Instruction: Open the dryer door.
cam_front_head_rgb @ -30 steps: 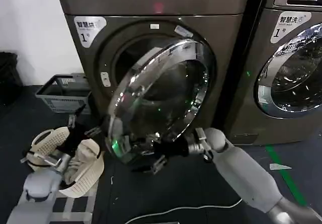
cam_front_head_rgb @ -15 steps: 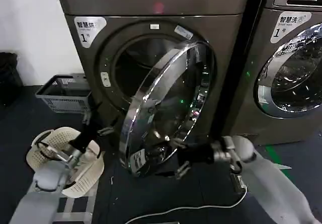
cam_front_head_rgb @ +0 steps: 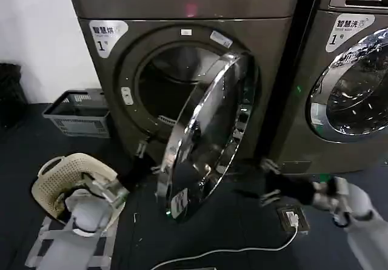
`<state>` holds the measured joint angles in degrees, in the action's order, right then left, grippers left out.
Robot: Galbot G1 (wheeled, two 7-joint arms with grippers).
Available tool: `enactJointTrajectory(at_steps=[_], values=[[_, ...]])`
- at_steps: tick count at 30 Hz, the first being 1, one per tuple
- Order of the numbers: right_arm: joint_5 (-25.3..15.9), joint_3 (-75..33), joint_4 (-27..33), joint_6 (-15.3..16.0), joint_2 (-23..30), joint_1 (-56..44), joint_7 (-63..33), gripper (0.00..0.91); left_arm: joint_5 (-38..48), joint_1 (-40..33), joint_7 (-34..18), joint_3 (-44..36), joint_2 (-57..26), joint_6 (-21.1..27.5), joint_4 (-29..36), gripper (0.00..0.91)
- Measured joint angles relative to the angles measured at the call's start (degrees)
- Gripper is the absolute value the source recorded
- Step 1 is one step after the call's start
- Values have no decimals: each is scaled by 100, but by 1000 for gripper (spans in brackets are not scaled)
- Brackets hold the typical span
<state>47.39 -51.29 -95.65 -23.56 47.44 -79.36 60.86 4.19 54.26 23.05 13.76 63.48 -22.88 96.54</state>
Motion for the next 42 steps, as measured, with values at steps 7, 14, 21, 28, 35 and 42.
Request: enactJointTrajectory(at_steps=[7,14,21,28,35,42], values=[[-543,-1333,89,-454,438,-1101,-864,907,8,-161,-7,-429,94,-48,-73,907],[-1824,-2376,128,-397,918,-1645,-2528,907,-64,-406,-39,-881,286,-44,-239,907],[-2653,-3178,190,-40,1473,-1826,-4062,907,-138,-758,-52,-1414,596,-18,-512,907],[-3131,-3918,277,181,1931,-1918,-5163,907,-233,-1167,-117,-1873,977,-13,-902,907],[-3545,-4452,156,419,2421,-1854,-6050,907,-198,-1578,-130,-2257,1345,-44,-1383,907],[-4119,-5026,185,795,2867,-1719,-6861,907,-197,-2044,-164,-2621,1726,-31,-1885,907]])
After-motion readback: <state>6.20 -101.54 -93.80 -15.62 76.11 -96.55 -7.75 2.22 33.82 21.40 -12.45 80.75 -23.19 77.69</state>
